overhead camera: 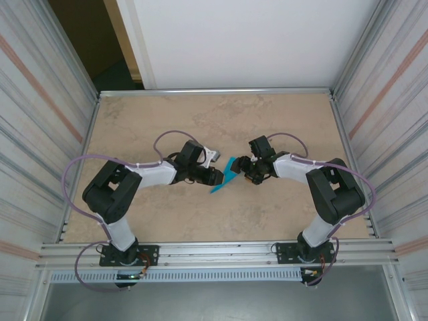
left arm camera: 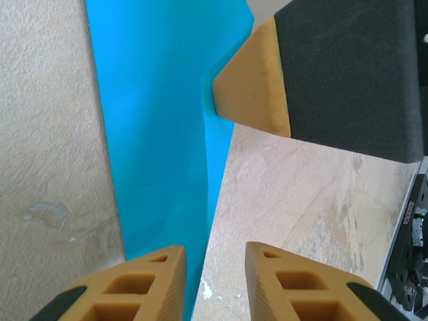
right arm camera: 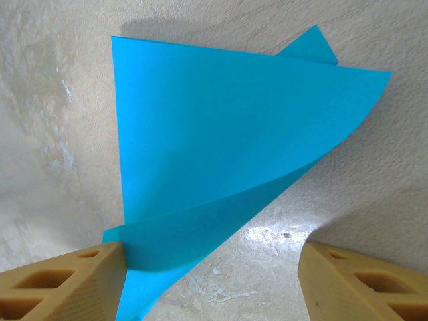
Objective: Fold a paper plane with a square sheet of paper (pick it up from the middle)
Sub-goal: Fold the wing for the fifth time at the center of the table.
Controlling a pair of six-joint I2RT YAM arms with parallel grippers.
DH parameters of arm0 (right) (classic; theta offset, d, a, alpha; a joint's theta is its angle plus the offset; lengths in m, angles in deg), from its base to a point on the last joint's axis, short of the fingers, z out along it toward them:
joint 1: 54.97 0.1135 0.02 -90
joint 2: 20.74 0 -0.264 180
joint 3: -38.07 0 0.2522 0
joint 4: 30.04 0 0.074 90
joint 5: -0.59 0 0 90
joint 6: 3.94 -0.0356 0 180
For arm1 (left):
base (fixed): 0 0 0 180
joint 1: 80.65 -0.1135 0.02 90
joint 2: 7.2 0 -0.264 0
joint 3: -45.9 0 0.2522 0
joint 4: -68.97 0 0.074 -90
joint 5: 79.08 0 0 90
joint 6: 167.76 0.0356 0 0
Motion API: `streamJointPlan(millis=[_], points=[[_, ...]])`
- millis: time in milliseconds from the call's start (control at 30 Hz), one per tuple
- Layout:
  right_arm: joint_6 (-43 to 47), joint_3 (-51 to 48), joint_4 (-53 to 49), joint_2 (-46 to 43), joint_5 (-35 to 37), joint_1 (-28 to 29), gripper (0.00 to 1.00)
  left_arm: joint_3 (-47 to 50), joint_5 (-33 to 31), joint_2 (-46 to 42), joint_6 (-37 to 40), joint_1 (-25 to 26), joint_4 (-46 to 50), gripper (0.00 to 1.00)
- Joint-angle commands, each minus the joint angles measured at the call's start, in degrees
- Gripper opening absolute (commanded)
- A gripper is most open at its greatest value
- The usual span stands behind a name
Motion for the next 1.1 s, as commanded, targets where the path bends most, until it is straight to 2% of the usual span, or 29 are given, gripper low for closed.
streamJointPlan(millis=[0, 467, 700, 800, 1067], points=[[1.8, 0.1, 0.4, 2.9, -0.5, 1.1, 0.69, 0.4, 0.1, 0.4, 0.9, -0.3, 0.9, 0.29], [1.6, 0.4, 0.5, 2.9, -0.9, 1.1, 0.7, -0.6, 0.4, 3.0, 1.9, 0.0, 2.4, 0.27], [1.6, 0.4, 0.8, 2.2, -1.2, 1.1, 0.71, -0.1, 0.2, 3.4, 2.3, 0.1, 2.4, 0.18], [2.3, 0.1, 1.7, 0.4, -1.3, 0.7, 0.73, 0.9, -0.2, 3.2, 2.0, 0.1, 1.2, 0.15], [7.6, -2.8, 3.0, -7.3, -0.6, -0.2, 0.78, 4.9, -0.2, 2.9, -0.6, 0.0, -5.5, 0.14]])
